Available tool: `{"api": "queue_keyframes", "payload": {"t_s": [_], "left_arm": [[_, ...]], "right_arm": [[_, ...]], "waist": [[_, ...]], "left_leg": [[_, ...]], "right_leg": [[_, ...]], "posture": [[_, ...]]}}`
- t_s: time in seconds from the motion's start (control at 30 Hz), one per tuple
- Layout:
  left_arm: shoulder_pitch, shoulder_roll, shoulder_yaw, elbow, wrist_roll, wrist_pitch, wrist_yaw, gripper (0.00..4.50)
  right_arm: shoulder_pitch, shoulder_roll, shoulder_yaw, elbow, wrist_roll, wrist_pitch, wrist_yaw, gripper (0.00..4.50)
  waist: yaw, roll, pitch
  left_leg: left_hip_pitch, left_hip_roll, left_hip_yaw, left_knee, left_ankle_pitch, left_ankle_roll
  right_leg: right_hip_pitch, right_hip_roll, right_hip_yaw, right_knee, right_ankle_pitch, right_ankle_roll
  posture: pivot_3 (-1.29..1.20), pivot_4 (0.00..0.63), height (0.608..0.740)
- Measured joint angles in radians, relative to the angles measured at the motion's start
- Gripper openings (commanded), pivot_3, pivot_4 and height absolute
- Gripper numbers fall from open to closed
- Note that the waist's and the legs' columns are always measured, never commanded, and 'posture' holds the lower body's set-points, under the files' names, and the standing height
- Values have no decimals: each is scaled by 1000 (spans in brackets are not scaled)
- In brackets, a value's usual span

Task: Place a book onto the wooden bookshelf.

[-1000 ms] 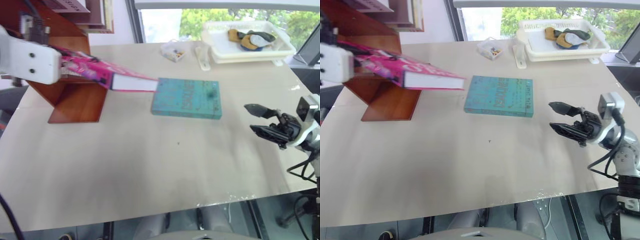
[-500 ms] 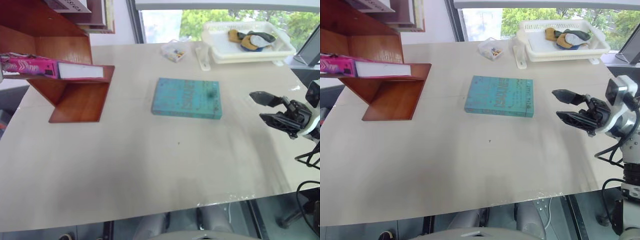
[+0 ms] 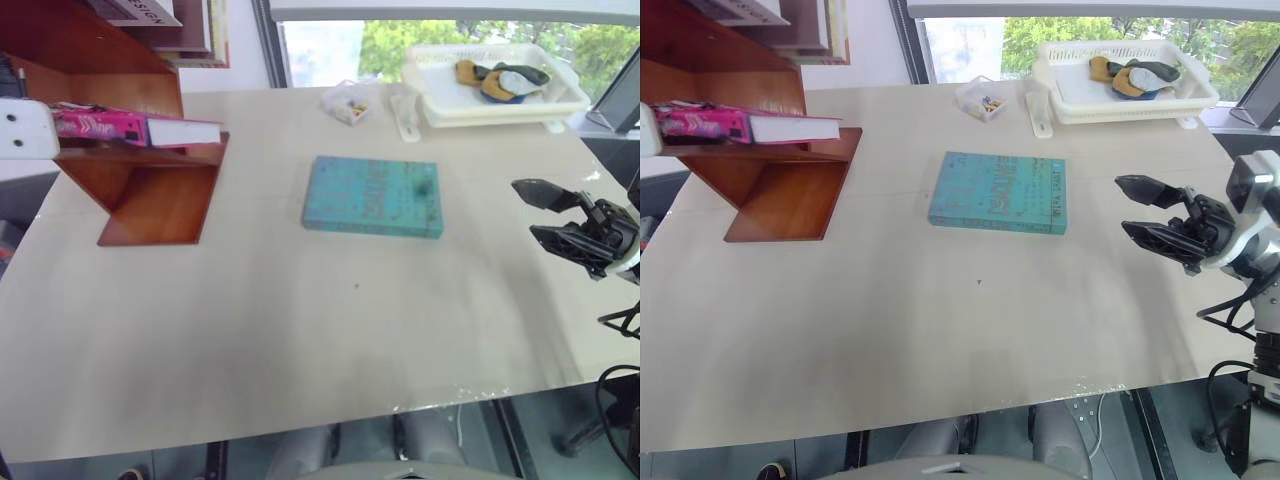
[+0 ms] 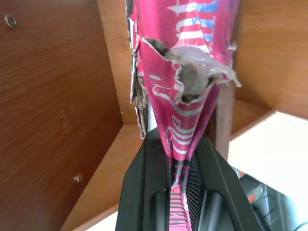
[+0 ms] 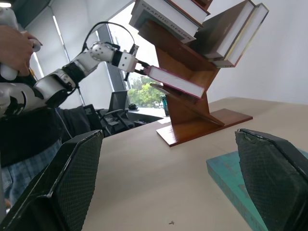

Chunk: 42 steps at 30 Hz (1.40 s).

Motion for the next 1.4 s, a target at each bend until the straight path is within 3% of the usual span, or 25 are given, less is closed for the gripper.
{"api": "queue_keyframes", "payload": {"t_s": [0.23,0.27,0.3,0.47,0.9,1.13,1.4], "left_arm": [[-111,-35,-57,66,61,44,-5,4],[-112,-35,-59,66,61,51,-6,989],[-112,-35,-60,66,61,54,-6,1259],[-104,-32,-60,75,70,100,-19,3576],[18,63,-3,-6,13,183,-86,3576],[54,125,84,-153,-114,298,-186,3576],[112,19,148,-445,-353,486,-301,3576]], "right_arm": [[32,1,-8,-16,-1,-16,-12,4500],[35,1,-9,-16,-1,-17,-14,4500],[38,1,-11,-16,-1,-18,-17,4500],[47,1,-28,-16,-1,-33,-21,4500],[54,-2,-43,-16,-4,-38,-17,4500],[64,-7,-48,-14,-5,-38,-10,4500],[87,-32,-53,-17,-1,-33,-2,4500]], "waist": [[-3,0,0],[-4,0,0],[-4,0,0],[-1,0,0],[-1,-1,0],[1,-1,0],[2,0,-1]], "left_leg": [[2,0,1,0,0,0],[3,0,2,0,0,0],[3,0,2,0,0,0],[4,-1,1,0,0,0],[2,-2,0,0,0,0],[2,-2,0,0,0,1],[2,-1,-1,1,0,1]], "right_leg": [[-1,0,1,9,0,0],[-1,0,1,9,0,0],[-1,0,1,10,0,0],[-1,-1,1,10,0,0],[-2,-2,0,10,0,0],[-2,-3,0,10,0,0],[0,-2,0,10,0,0]], "posture": [[0,150,740],[0,150,740],[0,150,740],[0,150,740],[0,150,740],[0,150,740],[0,150,740]]}}
